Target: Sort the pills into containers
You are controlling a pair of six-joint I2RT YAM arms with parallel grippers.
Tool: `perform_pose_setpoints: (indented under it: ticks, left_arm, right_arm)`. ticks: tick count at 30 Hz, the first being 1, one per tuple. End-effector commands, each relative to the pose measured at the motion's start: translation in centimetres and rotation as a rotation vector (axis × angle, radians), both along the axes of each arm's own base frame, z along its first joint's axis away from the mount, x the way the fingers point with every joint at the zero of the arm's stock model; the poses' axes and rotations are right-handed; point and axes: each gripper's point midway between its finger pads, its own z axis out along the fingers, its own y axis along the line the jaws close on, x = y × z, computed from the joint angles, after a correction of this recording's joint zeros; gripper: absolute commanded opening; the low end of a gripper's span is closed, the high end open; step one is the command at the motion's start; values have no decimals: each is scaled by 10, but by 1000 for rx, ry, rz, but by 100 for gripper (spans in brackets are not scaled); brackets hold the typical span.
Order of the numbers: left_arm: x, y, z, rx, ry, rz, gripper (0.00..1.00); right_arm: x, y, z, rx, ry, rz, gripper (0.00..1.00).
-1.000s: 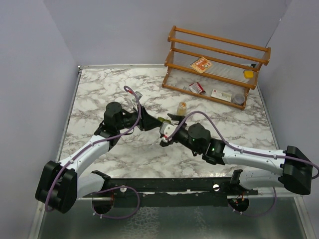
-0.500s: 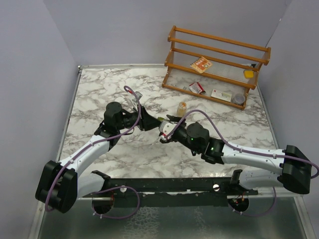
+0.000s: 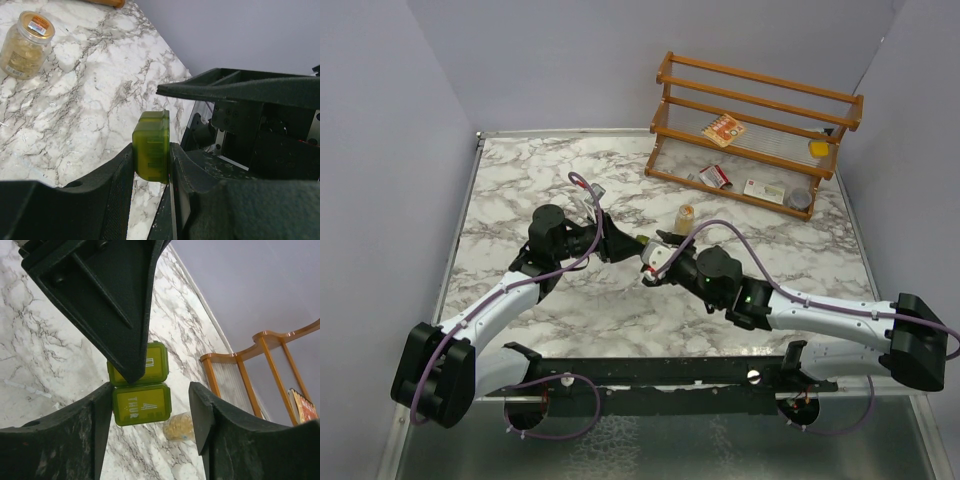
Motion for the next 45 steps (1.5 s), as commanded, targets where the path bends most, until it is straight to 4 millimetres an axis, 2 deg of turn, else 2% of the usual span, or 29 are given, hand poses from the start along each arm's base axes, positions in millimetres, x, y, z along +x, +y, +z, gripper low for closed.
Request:
perform_pose_setpoints:
  ticks: [1, 4, 6, 8, 11, 13, 18, 22, 25, 30, 34, 43, 44, 45]
  left_arm:
    - [2, -3, 14, -20, -32, -6, 0]
    - [3, -2, 15, -20, -34, -3, 0]
    - [3, -3, 14, -20, -33, -4, 0]
    - [3, -3, 15, -20, -36, -4, 0]
    - [4, -3, 16, -21, -40, -3, 0]
    - [4, -3, 18, -22, -45, -4, 0]
    - [6, -3, 20, -18, -58, -6, 0]
    - [6, -3, 19, -6, -74, -15, 0]
    - [4, -2, 18, 3, -95, -24, 0]
    - [0, 1, 18, 5, -120, -36, 0]
    - [-4, 1, 25, -8, -128, -50, 0]
    - [-7, 2, 33, -24, -136, -47, 0]
    - [-8, 2, 33, -25, -132, -47, 0]
    - [-7, 2, 32, -24, -130, -46, 0]
  right_arm:
    - [1, 0, 3, 3, 0, -15, 58]
    - [0, 0, 0, -5, 10, -15, 54]
    - [0, 0, 0, -7, 12, -13, 48]
    - [0, -1, 0, -9, 13, -17, 28]
    - [1, -2, 0, -16, 16, -23, 6]
    - [0, -2, 0, -21, 18, -22, 1]
    - [-6, -2, 3, -23, 37, 10, 1]
    - [-13, -4, 19, 29, 50, 28, 1]
    - [-19, -11, 41, 105, 59, 31, 1]
    - [-41, -26, 88, 301, 48, 94, 1]
    - [-51, -33, 107, 404, 56, 129, 1]
    - [-36, -28, 98, 407, 48, 60, 1]
    - [-31, -29, 97, 401, 37, 36, 3]
    - [-27, -29, 96, 395, 31, 15, 9]
